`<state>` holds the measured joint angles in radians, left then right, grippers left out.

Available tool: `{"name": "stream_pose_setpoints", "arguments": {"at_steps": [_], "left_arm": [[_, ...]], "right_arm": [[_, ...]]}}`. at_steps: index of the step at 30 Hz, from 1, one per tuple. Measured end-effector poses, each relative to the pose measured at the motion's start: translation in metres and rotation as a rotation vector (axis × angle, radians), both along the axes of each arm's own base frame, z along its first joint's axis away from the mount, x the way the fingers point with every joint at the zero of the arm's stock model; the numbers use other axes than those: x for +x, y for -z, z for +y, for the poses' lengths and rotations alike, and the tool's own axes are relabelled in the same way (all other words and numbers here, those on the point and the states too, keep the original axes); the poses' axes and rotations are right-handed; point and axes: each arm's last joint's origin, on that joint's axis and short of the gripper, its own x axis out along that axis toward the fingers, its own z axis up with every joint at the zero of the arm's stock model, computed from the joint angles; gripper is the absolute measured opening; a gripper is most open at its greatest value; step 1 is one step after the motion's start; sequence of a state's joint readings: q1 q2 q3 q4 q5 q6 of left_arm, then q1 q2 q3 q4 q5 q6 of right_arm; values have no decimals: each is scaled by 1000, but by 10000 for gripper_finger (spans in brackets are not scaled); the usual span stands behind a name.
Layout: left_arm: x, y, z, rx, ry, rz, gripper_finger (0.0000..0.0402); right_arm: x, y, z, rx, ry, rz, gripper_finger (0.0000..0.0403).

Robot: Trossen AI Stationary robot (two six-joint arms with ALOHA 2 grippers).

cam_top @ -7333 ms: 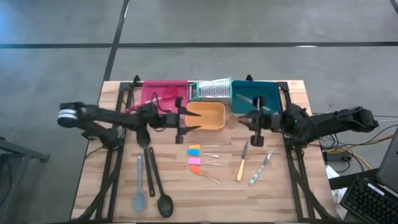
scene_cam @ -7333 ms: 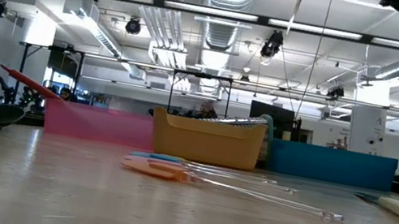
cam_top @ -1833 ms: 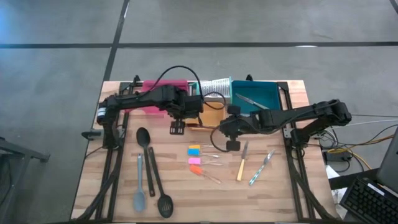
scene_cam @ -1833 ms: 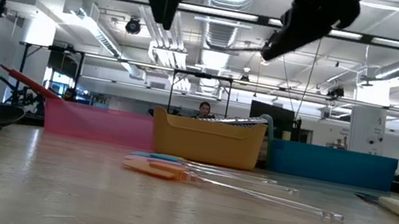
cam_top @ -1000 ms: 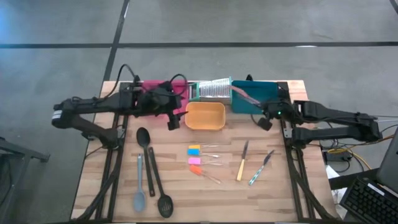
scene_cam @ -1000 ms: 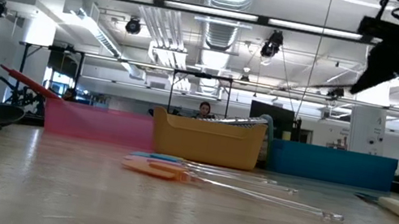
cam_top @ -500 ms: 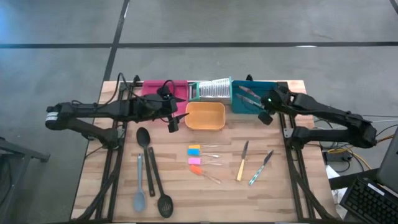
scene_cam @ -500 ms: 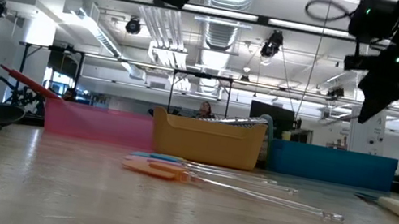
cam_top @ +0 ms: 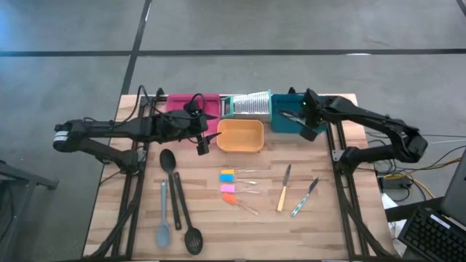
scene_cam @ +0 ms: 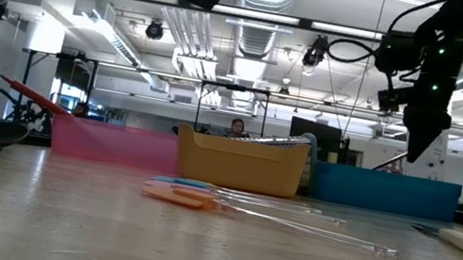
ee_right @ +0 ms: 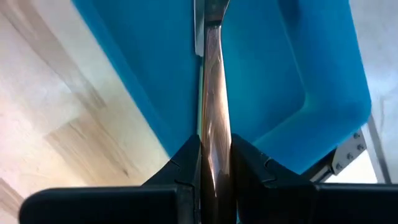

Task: Pick & Place Kitchen Items
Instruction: Put the gold knife into the blue bin

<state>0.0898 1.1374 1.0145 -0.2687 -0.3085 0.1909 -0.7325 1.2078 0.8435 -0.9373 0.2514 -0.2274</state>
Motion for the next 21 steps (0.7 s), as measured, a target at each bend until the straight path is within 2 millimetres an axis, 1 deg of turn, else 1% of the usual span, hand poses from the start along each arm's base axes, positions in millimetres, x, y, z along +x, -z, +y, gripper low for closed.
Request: {"name": "stream_pose_setpoints", "arguments": {"at_steps": [5, 10, 15, 21], "left_arm": [[0, 0, 0, 0, 0, 1, 275], [0, 0, 0, 0, 0, 1, 275], [0, 0, 0, 0, 0, 1, 275], [0, 0, 0, 0, 0, 2, 275]], "right_arm": [[1, 1, -19, 34, 41, 8, 46], [3, 7, -31, 116, 60, 6, 46], [5, 19, -41, 185, 83, 66, 46], [7, 40, -51, 269, 97, 128, 46]]}}
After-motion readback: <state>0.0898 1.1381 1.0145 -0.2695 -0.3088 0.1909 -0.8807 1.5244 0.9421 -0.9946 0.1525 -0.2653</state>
